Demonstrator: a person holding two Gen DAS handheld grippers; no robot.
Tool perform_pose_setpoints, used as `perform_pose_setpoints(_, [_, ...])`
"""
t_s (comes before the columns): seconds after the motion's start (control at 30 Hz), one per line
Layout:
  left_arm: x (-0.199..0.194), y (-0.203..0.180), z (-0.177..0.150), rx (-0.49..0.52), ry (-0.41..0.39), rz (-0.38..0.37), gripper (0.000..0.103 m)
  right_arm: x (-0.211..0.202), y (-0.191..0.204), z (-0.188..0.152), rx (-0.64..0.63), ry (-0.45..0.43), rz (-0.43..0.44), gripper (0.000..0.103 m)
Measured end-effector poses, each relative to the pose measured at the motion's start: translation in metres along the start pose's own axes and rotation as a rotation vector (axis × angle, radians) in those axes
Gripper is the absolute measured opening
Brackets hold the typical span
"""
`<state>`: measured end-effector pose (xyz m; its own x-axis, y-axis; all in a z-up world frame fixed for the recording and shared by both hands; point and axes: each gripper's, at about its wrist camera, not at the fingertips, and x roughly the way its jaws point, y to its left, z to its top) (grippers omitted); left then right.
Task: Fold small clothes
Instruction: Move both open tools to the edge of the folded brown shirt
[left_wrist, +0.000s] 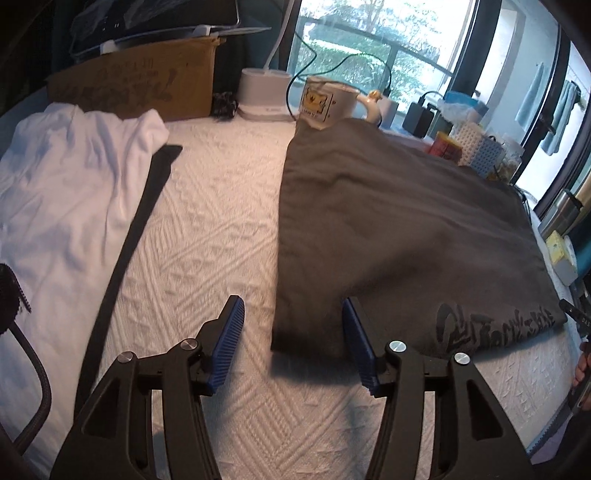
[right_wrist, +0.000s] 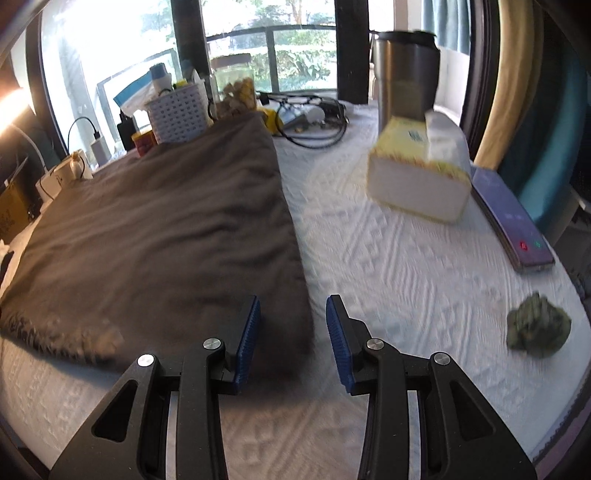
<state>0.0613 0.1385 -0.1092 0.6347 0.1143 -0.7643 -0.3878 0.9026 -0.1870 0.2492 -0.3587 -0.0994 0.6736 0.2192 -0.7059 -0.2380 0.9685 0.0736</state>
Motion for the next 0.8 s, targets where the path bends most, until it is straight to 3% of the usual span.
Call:
perform_pose_setpoints(0.2, [0.003, -0.003, -0.003, 0.025, 0.005, 0.036, 0.055, -0.008, -0.010, -0.009, 0.057, -0.002, 0.054, 0.040])
perform_pose_setpoints(0.37, [0.003, -0.004, -0.003, 0.016, -0.006, 0.039, 0.055, -0.011, -0.010, -0.012, 0.139, 0.002, 0.159, 0.040])
perform_pose_setpoints(0.6, [0.001, -0.002, -0.009, 0.034, -0.027, 0.030, 0.056, -0.009, -0.001, -0.015, 0.145, -0.026, 0.159, 0.039])
perform_pose_setpoints(0.67, [0.002, -0.005, -0.008, 0.044, -0.026, 0.020, 0.061, -0.007, 0.004, -0.014, 0.124, -0.030, 0.136, 0.033])
perform_pose_setpoints(0.7, [0.002, -0.006, -0.008, 0.055, -0.024, 0.020, 0.061, -0.006, 0.006, -0.014, 0.114, -0.022, 0.129, 0.020])
perform_pose_setpoints(0.73, [0.003, -0.006, -0.008, 0.062, -0.022, 0.015, 0.061, -0.006, 0.008, -0.014, 0.102, -0.025, 0.124, 0.015])
perform_pose_setpoints(0.8, [0.003, -0.006, -0.007, 0.063, -0.023, 0.002, 0.054, -0.007, 0.013, -0.015, 0.072, -0.027, 0.121, 0.012])
